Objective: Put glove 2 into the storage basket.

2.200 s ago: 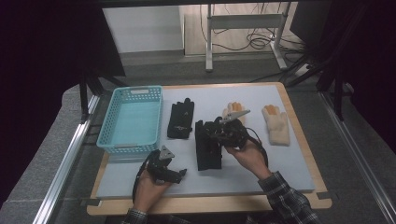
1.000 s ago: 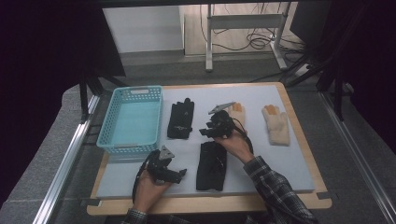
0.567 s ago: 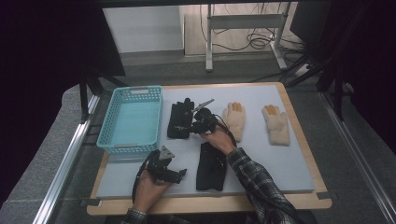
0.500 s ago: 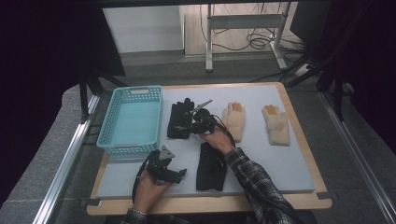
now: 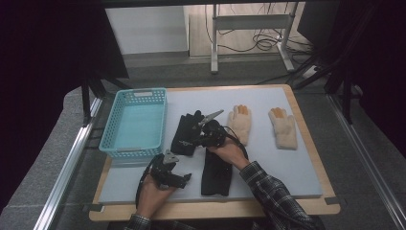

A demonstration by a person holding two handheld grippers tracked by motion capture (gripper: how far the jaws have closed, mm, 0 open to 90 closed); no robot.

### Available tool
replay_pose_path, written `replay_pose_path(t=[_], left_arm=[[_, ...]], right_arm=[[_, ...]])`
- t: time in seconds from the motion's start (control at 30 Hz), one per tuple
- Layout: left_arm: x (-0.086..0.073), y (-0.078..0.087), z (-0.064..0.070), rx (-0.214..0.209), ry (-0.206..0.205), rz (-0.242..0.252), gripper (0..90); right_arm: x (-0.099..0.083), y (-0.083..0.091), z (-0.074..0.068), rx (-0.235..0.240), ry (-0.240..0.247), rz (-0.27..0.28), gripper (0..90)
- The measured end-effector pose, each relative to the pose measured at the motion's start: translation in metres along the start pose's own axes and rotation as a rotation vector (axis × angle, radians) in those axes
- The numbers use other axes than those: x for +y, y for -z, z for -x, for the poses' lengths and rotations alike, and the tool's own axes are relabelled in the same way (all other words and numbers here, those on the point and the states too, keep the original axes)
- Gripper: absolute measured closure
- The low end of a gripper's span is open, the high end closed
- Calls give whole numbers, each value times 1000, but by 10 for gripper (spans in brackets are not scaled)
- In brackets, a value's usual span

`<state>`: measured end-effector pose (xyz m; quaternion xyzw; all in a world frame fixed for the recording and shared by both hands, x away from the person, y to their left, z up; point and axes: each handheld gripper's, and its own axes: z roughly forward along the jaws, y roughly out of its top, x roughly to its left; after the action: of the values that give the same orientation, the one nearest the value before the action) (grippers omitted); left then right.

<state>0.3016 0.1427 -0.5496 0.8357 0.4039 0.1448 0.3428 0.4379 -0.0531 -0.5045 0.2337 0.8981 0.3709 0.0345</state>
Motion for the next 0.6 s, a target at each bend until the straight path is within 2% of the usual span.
replay_pose_path(t=[0.07,0.1,0.13,0.2,0.27,0.37,0.43,0.5,0.53,0.6], left_arm=[[0,0,0,1,1,2,14],[0,0,0,1,1,2,14],[0,0,0,1,-1,0,14],[0,0,0,0,2,2,14],[0,0,0,0,2,2,14],[0,0,0,-1,2,3,14],[0,0,0,0,1,4,15],[0,0,0,0,2,6,14],[0,0,0,0,2,6,15],[0,0,0,0,2,5,15]], right_arm=[[5,0,6,-35,-15,27,623],[5,0,6,-35,-15,27,623],[11,-4,13,-66,-17,38,597],[16,-12,18,-88,-17,31,561],[21,-23,22,-100,-15,37,505],[26,-39,24,-96,-48,56,390],[30,-49,24,-97,-65,49,354],[31,-54,22,-109,-59,31,359],[32,-62,19,-133,-36,-6,421],[32,-62,19,-136,-44,-1,524]])
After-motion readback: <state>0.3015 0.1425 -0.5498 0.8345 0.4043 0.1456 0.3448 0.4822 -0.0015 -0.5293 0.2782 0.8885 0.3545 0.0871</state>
